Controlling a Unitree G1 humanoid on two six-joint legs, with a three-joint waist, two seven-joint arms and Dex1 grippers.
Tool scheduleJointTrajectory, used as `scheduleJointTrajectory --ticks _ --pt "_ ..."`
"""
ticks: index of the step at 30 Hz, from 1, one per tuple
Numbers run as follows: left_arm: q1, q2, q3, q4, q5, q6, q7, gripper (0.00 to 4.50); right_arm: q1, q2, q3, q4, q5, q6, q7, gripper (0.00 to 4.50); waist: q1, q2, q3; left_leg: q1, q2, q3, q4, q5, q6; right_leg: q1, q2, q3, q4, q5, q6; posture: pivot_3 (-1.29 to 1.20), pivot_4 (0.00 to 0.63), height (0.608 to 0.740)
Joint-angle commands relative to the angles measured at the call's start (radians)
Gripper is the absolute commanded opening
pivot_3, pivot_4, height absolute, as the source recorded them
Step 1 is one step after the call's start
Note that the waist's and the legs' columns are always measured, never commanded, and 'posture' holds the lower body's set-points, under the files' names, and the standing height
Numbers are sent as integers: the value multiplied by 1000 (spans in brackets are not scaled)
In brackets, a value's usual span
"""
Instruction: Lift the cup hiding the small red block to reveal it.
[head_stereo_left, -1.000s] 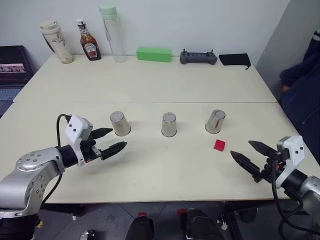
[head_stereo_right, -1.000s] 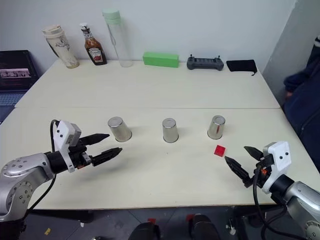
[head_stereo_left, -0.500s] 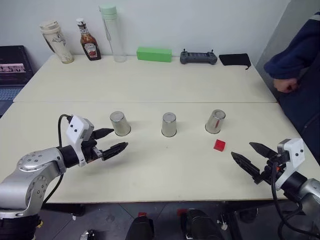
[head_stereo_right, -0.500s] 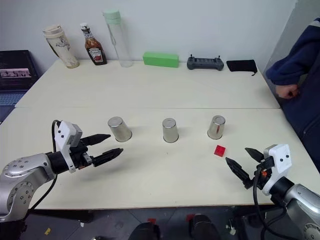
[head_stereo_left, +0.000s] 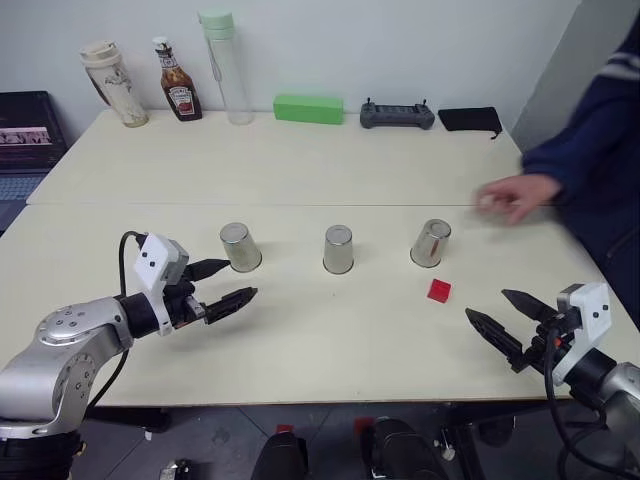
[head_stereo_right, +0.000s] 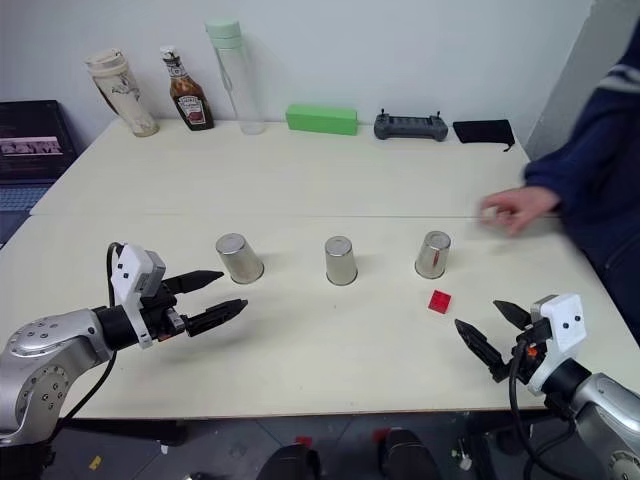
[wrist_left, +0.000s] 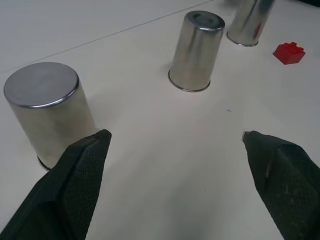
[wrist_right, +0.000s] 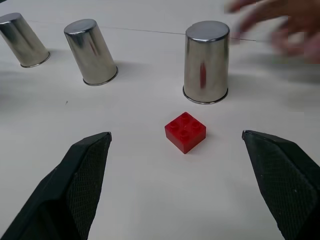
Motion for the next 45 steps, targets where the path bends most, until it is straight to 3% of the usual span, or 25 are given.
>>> scheduleJointTrajectory --ticks 1,16,45 --pt "9 5 26 -31 -15 -29 -14 4500 3 0 -11 -18 -3 -27 4 4449 0 0 0 0 0 0 0 0 0 0 0 0 0 0 0 0 150 740" --pt "12 -1 27 -12 -16 -60 -29 4500 -37 -9 2 -62 31 23 -62 4449 0 0 0 0 0 0 0 0 0 0 0 0 0 0 0 0 150 740" --pt "21 -3 17 -4 -13 -97 -67 4500 0 13 24 -4 -29 -56 -2 4449 0 0 0 0 0 0 0 0 0 0 0 0 0 0 0 0 150 740"
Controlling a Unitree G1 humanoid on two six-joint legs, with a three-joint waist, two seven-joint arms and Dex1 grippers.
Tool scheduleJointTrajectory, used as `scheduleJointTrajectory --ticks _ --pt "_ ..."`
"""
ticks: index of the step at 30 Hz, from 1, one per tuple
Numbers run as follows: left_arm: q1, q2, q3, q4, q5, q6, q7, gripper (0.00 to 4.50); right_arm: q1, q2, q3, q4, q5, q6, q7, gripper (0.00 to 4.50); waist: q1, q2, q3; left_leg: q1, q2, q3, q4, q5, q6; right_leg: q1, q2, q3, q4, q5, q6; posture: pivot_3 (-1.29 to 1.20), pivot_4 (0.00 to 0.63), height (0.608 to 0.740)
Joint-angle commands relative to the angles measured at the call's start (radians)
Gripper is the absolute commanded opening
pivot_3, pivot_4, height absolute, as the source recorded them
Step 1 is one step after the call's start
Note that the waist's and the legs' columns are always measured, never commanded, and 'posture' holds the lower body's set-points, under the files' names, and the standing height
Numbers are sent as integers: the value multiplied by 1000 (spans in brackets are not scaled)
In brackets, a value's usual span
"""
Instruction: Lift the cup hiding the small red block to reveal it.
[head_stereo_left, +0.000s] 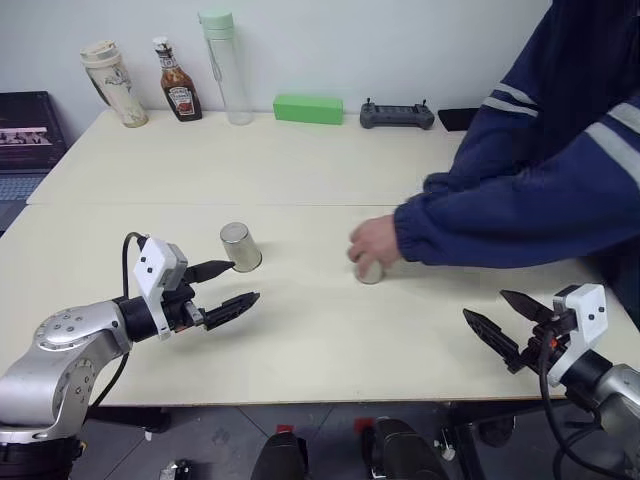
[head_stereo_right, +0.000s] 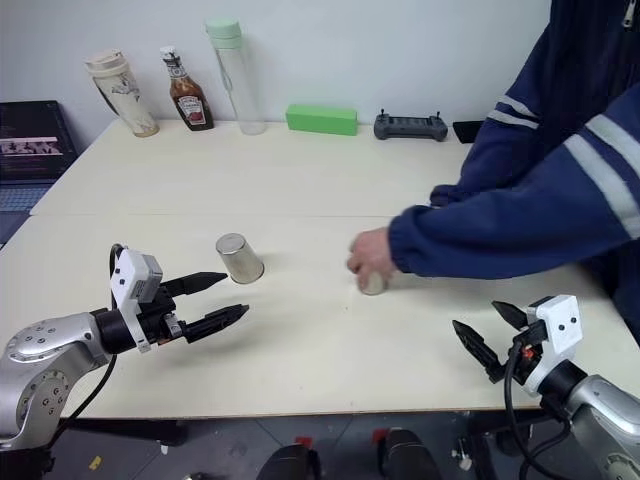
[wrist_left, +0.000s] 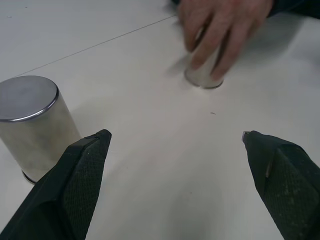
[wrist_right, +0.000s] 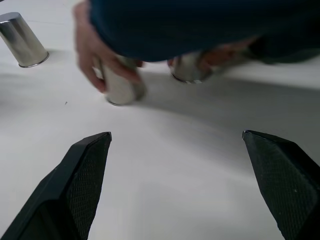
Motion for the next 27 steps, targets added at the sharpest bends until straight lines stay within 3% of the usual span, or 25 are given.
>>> scheduleJointTrajectory --ticks 1,17,27 --pt "-5 2 17 -10 -13 -19 -6 4500 -1 2 -4 7 -7 -38 22 4449 0 0 0 0 0 0 0 0 0 0 0 0 0 0 0 0 150 740" --pt "11 -17 33 -61 -41 -30 2 4500 -45 -5 75 43 -51 -89 70 4449 0 0 0 0 0 0 0 0 0 0 0 0 0 0 0 0 150 740" --pt "52 -37 47 -104 -61 -62 -5 4500 -115 15 200 132 -138 -185 130 4449 -1 0 0 0 0 0 0 0 0 0 0 0 0 0 0 0 150 740"
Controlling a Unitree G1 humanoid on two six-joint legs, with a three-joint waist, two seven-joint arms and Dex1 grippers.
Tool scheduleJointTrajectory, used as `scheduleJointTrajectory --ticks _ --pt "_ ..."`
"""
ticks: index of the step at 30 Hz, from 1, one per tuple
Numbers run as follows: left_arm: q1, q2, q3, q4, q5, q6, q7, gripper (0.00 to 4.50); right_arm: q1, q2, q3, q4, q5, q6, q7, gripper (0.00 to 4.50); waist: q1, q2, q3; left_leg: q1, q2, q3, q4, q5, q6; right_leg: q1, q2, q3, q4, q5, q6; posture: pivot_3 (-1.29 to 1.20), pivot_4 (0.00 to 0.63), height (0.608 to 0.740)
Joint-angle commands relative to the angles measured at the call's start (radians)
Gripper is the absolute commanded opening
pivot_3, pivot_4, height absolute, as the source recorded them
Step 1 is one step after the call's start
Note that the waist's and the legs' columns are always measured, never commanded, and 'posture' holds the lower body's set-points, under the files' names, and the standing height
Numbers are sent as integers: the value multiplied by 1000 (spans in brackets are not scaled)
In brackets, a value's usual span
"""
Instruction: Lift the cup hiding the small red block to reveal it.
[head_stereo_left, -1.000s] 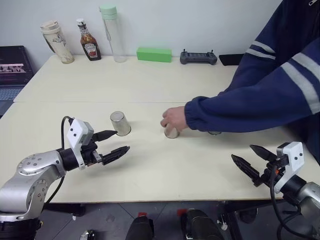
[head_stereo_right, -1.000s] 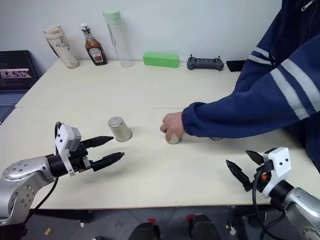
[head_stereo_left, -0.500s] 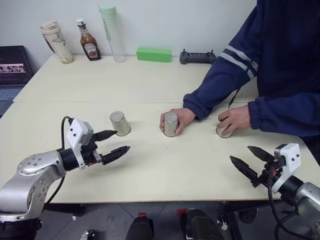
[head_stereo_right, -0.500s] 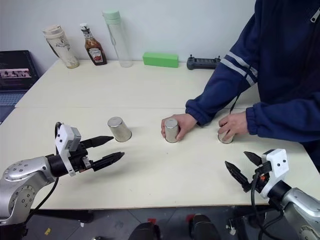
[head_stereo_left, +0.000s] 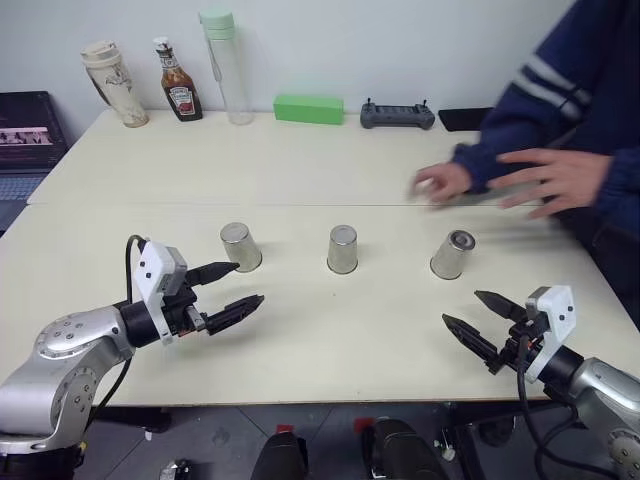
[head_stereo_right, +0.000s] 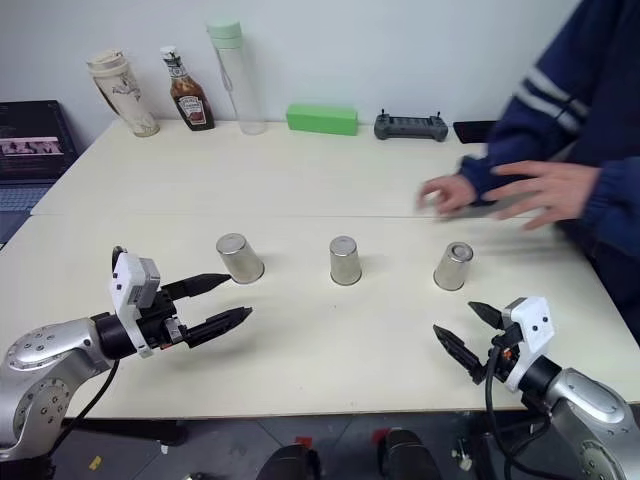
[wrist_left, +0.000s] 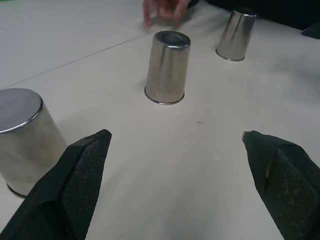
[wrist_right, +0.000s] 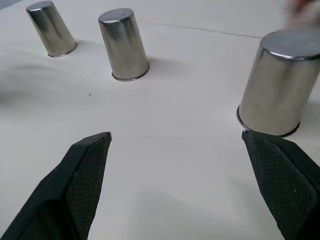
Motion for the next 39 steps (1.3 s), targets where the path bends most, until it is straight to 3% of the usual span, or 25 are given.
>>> scheduleJointTrajectory --ticks 1,10,23,34,39 --pt "4 -12 24 -49 -25 -39 -8 4500 -43 15 49 28 -43 -69 32 4449 0 0 0 0 0 0 0 0 0 0 0 0 0 0 0 0 150 740" --pt "-3 -25 24 -56 -51 -62 -14 4500 -224 127 222 251 -189 -203 35 4449 -1 0 0 0 0 0 0 0 0 0 0 0 0 0 0 0 150 740" --pt "-20 -19 -8 -30 -28 -82 -29 4500 -513 240 362 510 -272 -244 97 4449 0 0 0 0 0 -1 0 0 0 0 0 -1 1 0 -1 0 150 740" --pt "-10 -20 -5 -37 -24 -85 -18 4500 -730 360 362 801 -324 -279 60 4449 -1 0 0 0 0 0 0 0 0 -1 0 -1 1 4 -6 0 150 740" --pt "-16 -19 -6 -35 -22 -88 -12 4500 -806 407 384 901 -325 -304 123 4449 -2 0 0 -1 0 0 0 0 0 -1 0 -1 1 4 -6 0 150 740"
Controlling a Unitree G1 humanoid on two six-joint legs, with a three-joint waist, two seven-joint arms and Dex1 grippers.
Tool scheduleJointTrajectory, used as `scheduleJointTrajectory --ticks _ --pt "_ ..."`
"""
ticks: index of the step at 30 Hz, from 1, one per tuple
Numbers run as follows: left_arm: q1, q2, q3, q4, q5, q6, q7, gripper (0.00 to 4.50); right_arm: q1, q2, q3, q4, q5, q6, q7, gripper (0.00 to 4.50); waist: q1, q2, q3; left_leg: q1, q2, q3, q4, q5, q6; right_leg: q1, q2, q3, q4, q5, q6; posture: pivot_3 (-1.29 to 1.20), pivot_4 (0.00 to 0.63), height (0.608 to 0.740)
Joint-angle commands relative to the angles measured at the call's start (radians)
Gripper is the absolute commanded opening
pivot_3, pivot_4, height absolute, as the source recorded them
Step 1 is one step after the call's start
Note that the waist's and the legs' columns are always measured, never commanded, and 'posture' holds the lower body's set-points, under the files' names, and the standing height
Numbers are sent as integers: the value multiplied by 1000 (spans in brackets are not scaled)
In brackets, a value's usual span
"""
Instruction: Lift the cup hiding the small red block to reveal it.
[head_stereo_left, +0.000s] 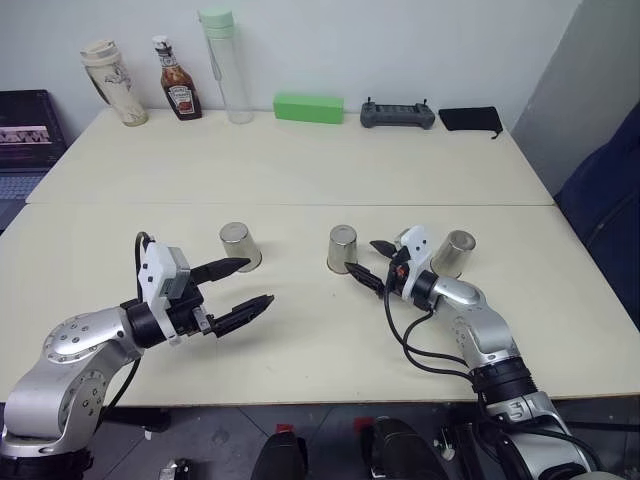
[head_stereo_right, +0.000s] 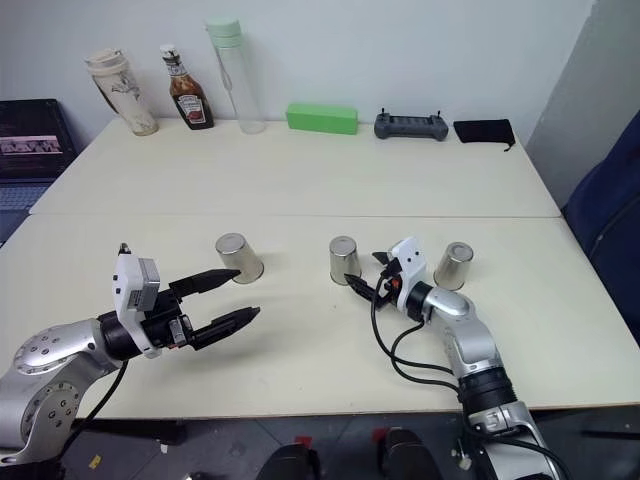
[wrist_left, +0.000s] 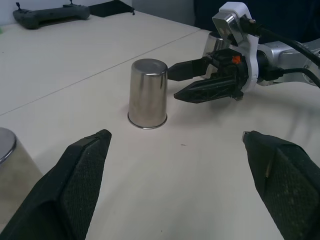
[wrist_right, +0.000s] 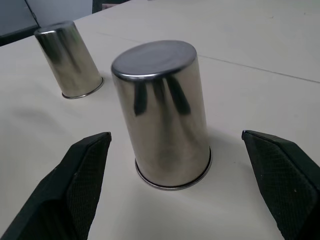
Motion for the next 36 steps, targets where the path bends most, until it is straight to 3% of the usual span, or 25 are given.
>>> scheduleJointTrajectory --ticks 1,9,19,29,36 --pt "-14 8 16 -18 1 -21 8 4500 -48 23 7 27 0 -40 49 4449 0 0 0 0 0 0 0 0 0 0 0 0 0 0 0 0 150 740" --pt "-13 0 5 -18 10 -30 19 4500 -133 75 -16 186 -36 -142 41 4449 -1 0 0 0 0 0 0 0 0 0 0 0 0 0 0 0 150 740" --pt "-15 2 -2 -11 15 -35 20 4500 -154 76 -42 171 -41 -204 28 2645 -1 0 0 0 0 0 0 0 0 0 -1 0 0 0 -1 0 150 740" --pt "0 8 6 -18 12 -30 21 4500 -7 -35 -146 -332 47 108 -103 2641 2 0 0 -1 0 -2 -1 0 0 0 -1 -1 0 0 -1 0 150 740" --pt "-27 18 -12 6 20 -33 3 4500 96 -50 -104 -265 -28 136 -171 2641 -4 0 0 0 0 1 0 0 0 0 0 0 0 0 0 0 150 740"
